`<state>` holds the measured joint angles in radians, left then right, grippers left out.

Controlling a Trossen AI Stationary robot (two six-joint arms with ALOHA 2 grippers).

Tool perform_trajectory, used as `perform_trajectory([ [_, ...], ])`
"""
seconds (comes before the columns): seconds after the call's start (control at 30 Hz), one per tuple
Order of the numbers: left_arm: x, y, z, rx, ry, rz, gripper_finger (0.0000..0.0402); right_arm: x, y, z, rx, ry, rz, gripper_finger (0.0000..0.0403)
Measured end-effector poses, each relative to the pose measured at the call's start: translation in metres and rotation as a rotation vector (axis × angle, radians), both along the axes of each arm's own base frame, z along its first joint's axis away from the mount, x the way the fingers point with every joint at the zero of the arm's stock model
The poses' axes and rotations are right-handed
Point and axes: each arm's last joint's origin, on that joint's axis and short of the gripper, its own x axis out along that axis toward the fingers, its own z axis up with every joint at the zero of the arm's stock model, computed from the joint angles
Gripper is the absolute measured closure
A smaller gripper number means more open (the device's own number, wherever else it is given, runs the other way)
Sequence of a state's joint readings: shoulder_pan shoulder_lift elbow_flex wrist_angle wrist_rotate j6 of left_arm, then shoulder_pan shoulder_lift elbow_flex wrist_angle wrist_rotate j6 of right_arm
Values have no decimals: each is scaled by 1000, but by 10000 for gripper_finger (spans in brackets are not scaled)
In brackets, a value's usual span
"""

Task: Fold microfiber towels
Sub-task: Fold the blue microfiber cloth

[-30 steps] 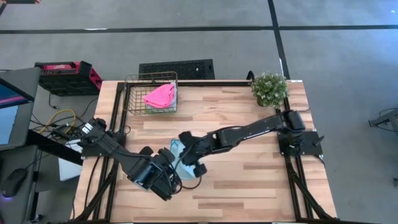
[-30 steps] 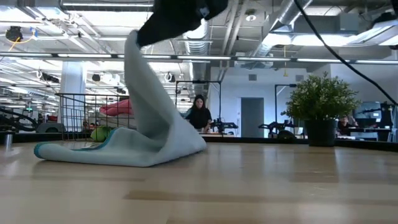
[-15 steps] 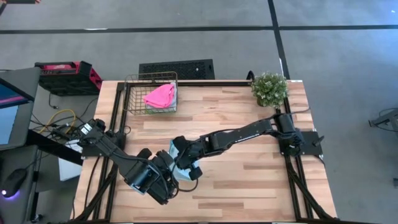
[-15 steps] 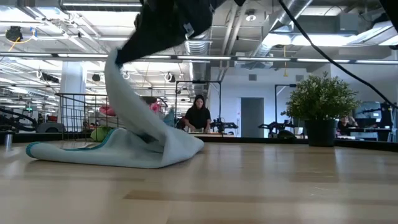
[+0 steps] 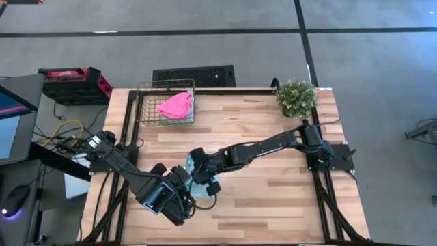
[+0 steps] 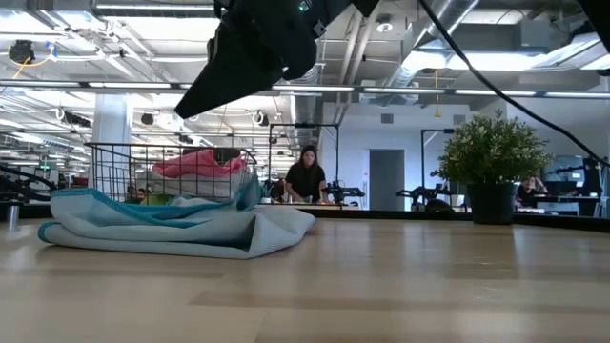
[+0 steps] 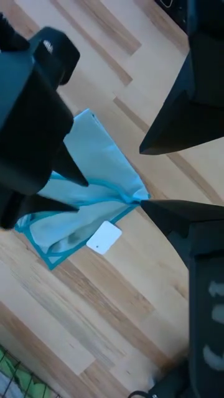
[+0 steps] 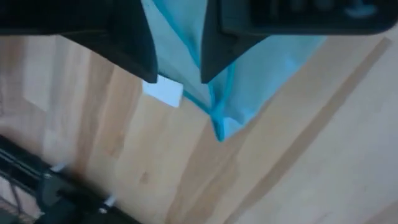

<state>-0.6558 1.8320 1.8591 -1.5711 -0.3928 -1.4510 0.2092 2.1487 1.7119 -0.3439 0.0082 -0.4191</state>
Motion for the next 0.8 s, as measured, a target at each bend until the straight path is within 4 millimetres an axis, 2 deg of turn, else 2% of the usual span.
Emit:
perform_trajectory([
  [0.17, -1, -2, 0, -3, -4, 3, 281, -13, -4, 17, 5, 51, -52, 214],
  [0.23, -2, -3, 0, -3, -4, -2, 281, -23, -6, 23, 9, 124, -70, 203],
  [0.37, -3, -4, 0, -3, -4, -5, 281, -35, -15, 7, 1, 326, -133, 194],
  [0.47, -3, -4, 0, -3, -4, -4, 281, -31, -25, -8, 29, 373, -211, 194],
  [0.63, -3, -4, 0, -4, -5, -4, 281, -20, -45, -26, 62, 377, -298, 204],
  [0.8, -3, -4, 0, -4, -4, -4, 281, -15, -51, -34, 45, 366, -277, 215],
])
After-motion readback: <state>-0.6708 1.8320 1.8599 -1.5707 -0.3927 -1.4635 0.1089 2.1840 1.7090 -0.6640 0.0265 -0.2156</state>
